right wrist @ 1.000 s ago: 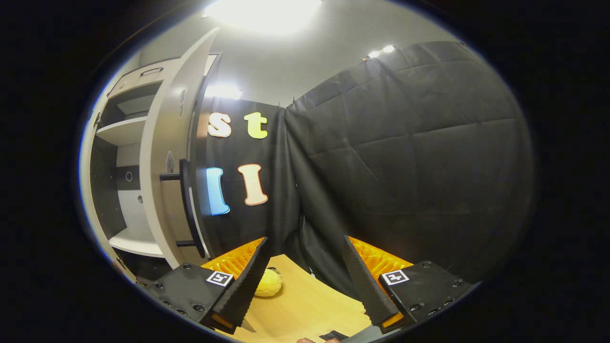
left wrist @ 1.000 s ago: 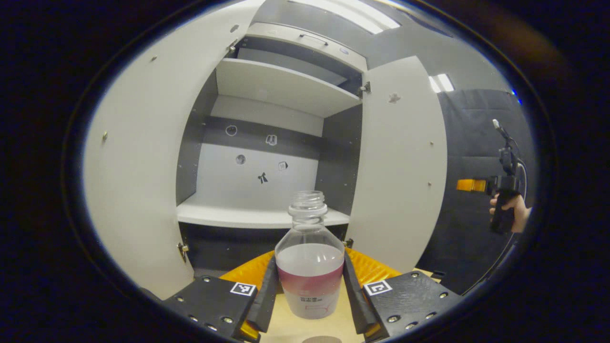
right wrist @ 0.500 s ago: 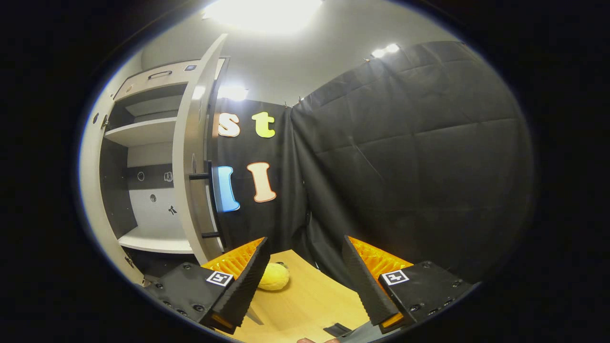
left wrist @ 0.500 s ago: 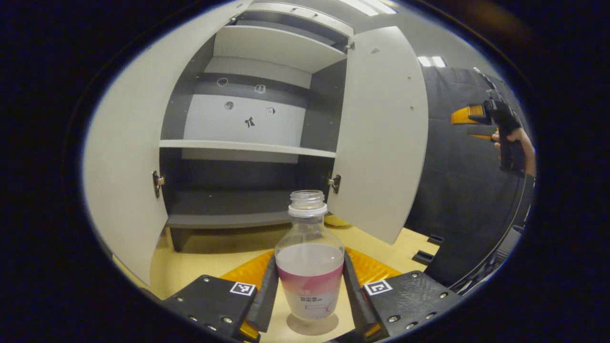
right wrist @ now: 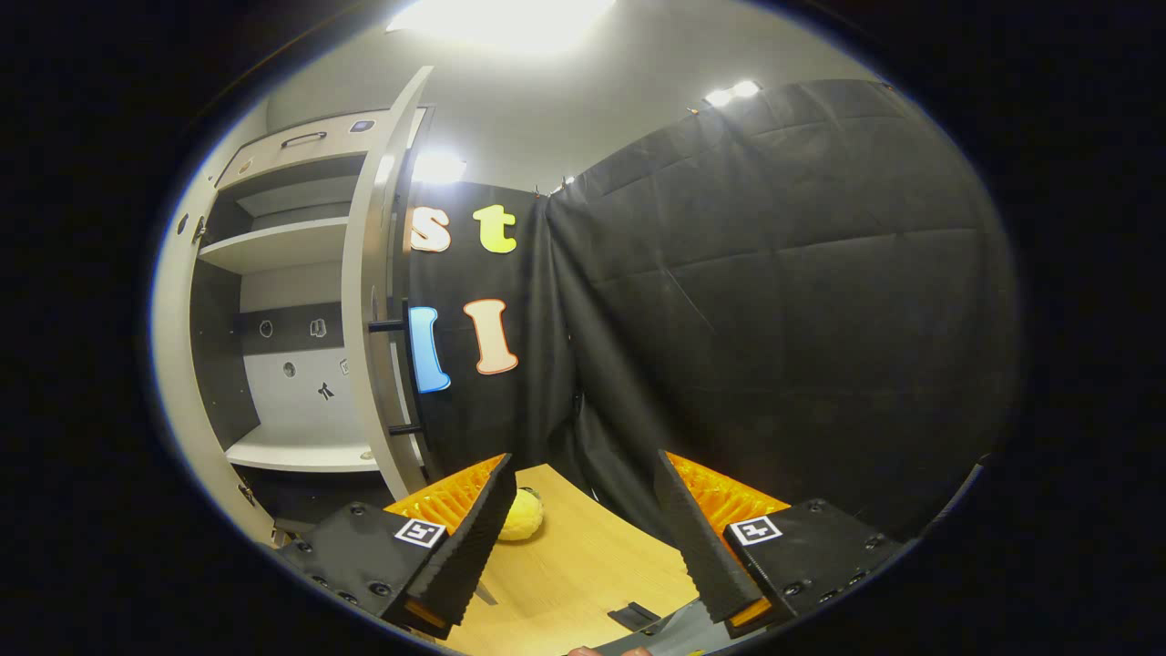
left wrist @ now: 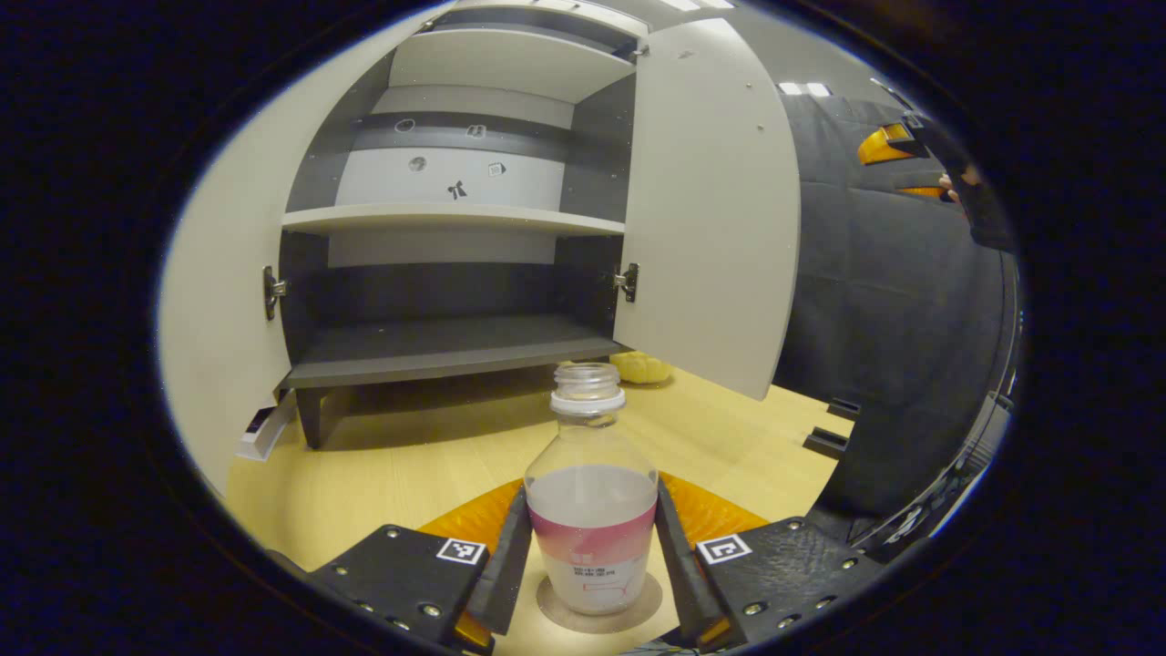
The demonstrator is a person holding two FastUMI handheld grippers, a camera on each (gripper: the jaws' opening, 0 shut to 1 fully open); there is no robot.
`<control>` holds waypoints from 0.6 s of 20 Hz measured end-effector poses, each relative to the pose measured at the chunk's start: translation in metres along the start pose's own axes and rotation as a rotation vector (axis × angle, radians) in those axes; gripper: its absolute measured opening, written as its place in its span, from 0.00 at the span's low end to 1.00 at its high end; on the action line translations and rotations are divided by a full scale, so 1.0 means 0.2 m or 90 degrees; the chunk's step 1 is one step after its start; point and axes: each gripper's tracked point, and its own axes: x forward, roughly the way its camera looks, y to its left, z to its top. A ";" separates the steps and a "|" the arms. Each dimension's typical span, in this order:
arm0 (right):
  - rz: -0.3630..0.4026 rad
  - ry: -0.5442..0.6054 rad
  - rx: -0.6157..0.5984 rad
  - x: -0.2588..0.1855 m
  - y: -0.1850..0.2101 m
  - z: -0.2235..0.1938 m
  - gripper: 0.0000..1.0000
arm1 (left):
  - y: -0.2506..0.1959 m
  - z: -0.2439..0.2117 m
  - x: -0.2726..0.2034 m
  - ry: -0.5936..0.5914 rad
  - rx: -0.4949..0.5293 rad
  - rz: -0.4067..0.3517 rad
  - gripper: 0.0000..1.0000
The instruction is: Grasp the bottle in the cabinet with the left hand and place it on the coaster, then close the right door with the right hand and the left door with the left hand.
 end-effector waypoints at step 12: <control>0.021 0.046 0.041 0.06 0.15 -0.10 0.94 | -0.03 -0.10 -0.09 0.034 -0.055 0.034 0.73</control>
